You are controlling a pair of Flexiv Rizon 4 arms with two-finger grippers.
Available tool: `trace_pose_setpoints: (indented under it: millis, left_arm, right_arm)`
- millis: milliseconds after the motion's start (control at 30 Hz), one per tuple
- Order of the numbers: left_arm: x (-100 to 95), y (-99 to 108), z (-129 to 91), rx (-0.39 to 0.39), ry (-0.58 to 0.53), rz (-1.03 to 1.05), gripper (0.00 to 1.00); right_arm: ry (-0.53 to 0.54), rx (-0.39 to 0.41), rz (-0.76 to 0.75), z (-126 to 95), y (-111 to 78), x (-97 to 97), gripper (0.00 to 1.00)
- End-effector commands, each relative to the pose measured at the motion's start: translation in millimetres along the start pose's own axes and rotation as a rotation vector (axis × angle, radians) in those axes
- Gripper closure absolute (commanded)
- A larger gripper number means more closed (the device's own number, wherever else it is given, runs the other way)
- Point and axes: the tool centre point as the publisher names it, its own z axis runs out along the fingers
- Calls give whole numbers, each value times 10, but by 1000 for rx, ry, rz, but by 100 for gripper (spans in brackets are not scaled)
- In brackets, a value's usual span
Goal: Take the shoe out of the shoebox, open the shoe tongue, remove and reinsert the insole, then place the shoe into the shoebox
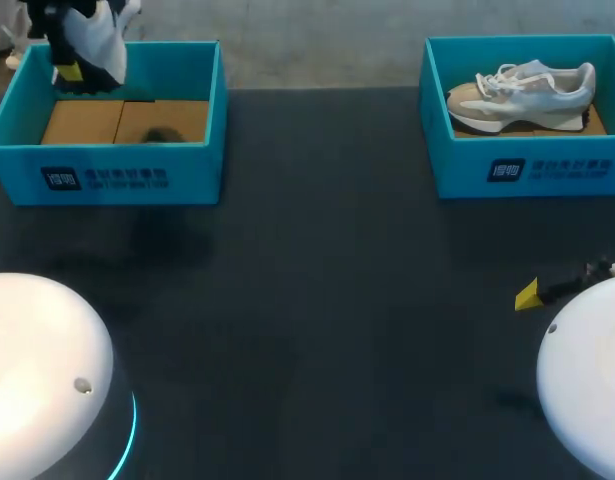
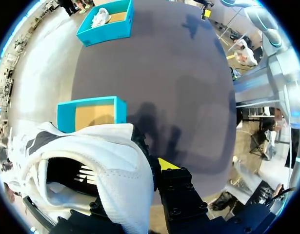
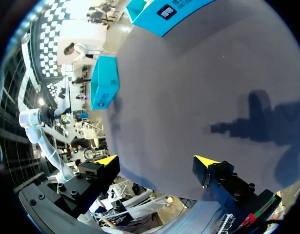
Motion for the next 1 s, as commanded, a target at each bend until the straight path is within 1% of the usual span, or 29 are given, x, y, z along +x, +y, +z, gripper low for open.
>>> trace_pose_setpoints:
  millis: [33,233,300,367,467,533,567,767,1000]
  left_arm:
    - [-223,161,-20,40,31,17,100]
    - [-438,329,25,59,58,49,100]
    - [-583,417,125,26,76,56,100]
    - [-623,452,156,22,81,70,100]
    - [-754,534,252,23,94,85,100]
    - [-809,575,294,37,95,110,100]
    - [-850,606,323,16,89,111,100]
    - [-993,719,333,-1,69,169,100]
    - [-993,719,333,-1,69,169,100]
  right_arm:
    - [-4,-10,2,-33,-69,8,0]
    - [-4,-10,2,-33,-69,8,0]
    - [-4,-10,2,-33,-69,8,0]
    - [-4,-10,2,-33,-69,8,0]
    - [-4,-10,2,-33,-69,8,0]
    - [-4,-10,2,-33,-69,8,0]
    - [-4,-10,2,-33,-69,8,0]
    - [-4,-10,2,-33,-69,8,0]
    - [-4,-10,2,-33,-69,8,0]
